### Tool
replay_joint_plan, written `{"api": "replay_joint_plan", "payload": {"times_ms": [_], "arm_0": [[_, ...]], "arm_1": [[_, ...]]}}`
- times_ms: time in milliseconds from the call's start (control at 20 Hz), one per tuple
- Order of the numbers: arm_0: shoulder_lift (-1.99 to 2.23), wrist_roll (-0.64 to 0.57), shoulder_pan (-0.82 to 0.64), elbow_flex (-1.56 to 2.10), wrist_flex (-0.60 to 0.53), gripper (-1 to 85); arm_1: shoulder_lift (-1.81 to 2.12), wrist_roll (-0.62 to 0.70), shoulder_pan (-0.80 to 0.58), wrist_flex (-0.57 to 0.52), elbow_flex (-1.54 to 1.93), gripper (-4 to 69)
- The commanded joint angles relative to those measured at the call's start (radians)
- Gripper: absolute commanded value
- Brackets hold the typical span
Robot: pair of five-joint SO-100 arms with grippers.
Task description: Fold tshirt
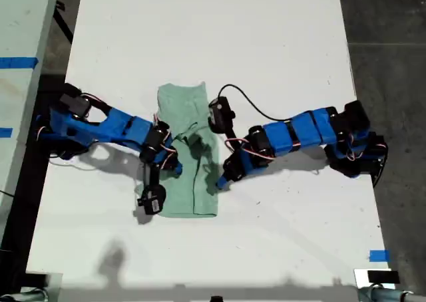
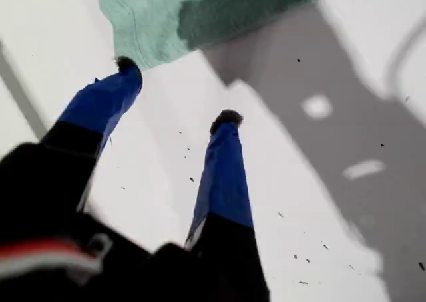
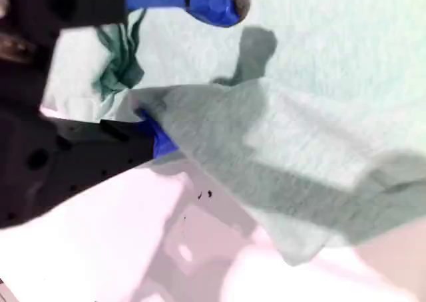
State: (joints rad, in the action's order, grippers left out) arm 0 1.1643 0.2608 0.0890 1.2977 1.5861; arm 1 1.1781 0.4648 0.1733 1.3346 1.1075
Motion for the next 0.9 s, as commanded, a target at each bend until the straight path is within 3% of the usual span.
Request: {"api": "replay_joint_plan", "payload": {"times_ms": [0,250,450,550,700,850], "arm_0": [[0.296,0.080,0.072,-0.003,0.064,21.5],[0.663,0.284,0.192,0.288,0.038,19.2],[1.020,0.362,0.265,0.655,-0.184,13.5],[1.091,0.430,0.321,0.744,-0.216,10.4],[1.009,0.436,0.347,0.733,-0.256,17.8],[0.923,0.407,0.348,0.775,-0.433,23.4]], "arm_1": [[0.069,-0.008,0.014,-0.054,-0.009,25.2],[0.067,-0.002,0.014,-0.072,-0.009,25.2],[0.069,0.002,0.015,-0.074,-0.011,25.3],[0.069,-0.002,0.017,-0.075,-0.011,25.3],[0.066,0.000,0.015,-0.087,-0.012,25.9],[0.066,0.002,0.014,-0.089,-0.014,25.9]]}}
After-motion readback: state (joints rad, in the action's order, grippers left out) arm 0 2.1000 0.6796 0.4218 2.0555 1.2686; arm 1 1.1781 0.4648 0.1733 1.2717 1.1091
